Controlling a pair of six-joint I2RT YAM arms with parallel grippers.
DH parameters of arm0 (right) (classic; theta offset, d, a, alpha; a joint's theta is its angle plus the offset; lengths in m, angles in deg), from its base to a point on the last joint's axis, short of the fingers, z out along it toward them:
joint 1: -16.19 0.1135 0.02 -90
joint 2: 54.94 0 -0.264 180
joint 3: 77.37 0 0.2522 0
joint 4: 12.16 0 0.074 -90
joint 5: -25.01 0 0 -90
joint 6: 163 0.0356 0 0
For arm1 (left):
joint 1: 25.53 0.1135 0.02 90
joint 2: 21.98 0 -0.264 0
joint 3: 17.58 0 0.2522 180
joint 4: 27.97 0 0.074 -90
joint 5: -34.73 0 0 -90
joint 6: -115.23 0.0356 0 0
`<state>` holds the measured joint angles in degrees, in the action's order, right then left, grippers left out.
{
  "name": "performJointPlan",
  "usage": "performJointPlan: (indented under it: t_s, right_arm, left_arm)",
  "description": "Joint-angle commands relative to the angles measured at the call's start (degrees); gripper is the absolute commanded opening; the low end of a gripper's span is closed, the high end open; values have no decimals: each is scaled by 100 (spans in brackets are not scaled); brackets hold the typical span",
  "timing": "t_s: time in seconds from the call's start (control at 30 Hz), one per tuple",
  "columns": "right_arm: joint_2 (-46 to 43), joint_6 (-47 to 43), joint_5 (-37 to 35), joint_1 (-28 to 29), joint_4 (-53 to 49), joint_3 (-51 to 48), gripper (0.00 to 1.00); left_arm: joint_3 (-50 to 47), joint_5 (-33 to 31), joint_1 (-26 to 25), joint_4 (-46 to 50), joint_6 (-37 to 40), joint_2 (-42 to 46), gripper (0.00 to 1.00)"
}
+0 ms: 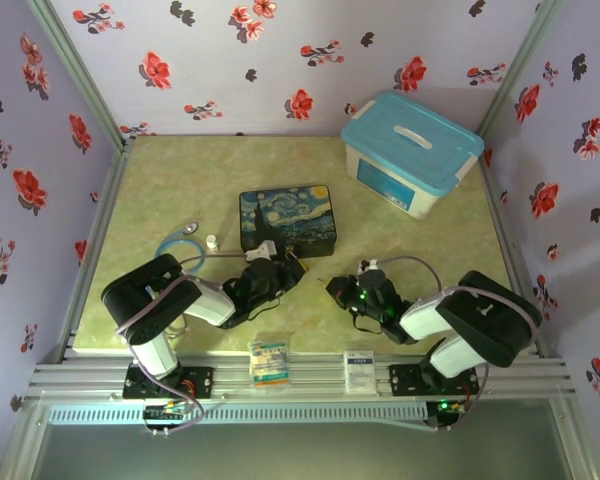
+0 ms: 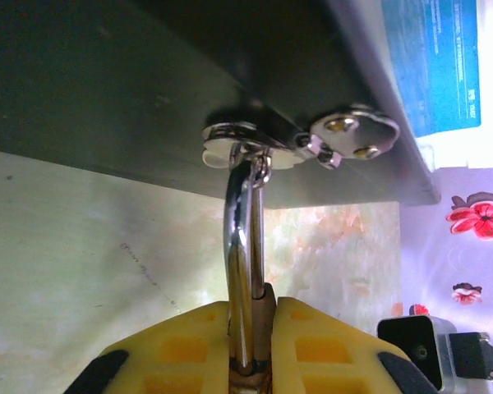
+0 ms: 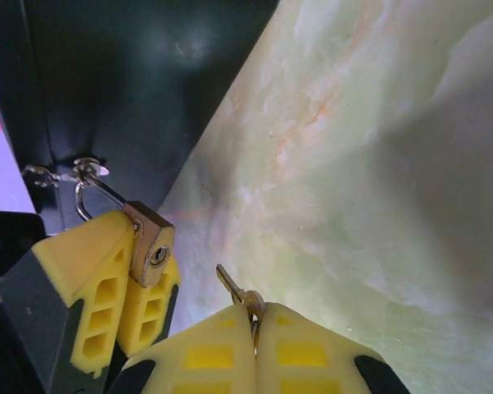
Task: Unlock a padlock with a key
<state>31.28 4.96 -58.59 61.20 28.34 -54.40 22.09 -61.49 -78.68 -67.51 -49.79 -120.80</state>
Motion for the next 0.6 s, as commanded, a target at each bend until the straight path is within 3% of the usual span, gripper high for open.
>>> performJointPlan:
  t_s: [0.0, 0.57]
  right_arm:
    - [199, 289, -34, 29, 1051, -131, 0]
    - [1646, 596, -41, 386, 2520, 254, 0]
  left_arm:
    - [-68, -231, -47, -581, -205, 76, 0]
    - [-113, -266, -82, -1002, -408, -71, 0]
